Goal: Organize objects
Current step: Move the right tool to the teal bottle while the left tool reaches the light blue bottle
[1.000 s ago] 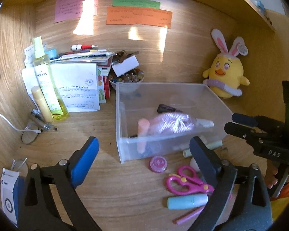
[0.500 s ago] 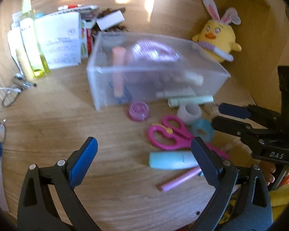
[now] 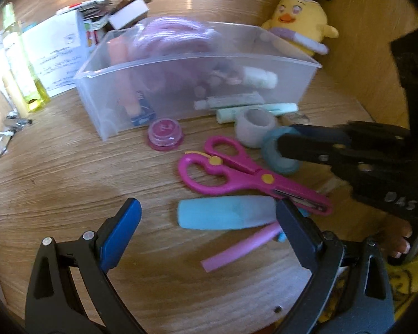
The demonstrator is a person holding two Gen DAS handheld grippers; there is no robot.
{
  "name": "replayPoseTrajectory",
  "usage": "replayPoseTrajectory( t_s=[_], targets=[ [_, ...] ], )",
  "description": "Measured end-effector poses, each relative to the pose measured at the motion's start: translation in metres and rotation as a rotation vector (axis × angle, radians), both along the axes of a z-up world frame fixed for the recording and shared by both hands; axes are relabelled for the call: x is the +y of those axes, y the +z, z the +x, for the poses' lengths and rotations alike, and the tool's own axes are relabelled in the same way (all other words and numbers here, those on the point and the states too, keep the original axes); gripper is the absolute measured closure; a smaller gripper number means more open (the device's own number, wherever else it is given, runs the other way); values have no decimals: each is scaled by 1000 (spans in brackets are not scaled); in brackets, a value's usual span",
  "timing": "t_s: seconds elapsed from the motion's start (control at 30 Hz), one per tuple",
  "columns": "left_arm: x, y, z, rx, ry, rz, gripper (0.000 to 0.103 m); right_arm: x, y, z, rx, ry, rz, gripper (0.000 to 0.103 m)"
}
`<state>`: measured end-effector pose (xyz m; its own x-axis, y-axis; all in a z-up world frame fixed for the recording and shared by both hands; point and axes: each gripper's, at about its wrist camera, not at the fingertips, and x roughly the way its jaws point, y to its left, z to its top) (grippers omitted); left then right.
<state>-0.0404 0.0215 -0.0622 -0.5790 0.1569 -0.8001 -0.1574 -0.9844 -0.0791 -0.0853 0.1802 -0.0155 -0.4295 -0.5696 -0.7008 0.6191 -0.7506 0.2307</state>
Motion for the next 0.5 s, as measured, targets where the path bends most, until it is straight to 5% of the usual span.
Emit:
replayPoseTrajectory(
  t_s=[0.23, 0.5],
  targets=[
    [-17, -1, -3, -11, 42, 58, 13, 17, 7, -4, 8, -54, -20, 86],
    [-8, -1, -3, -44, 41, 96, 8, 28, 9, -5, 9, -88, -40, 86]
  ],
)
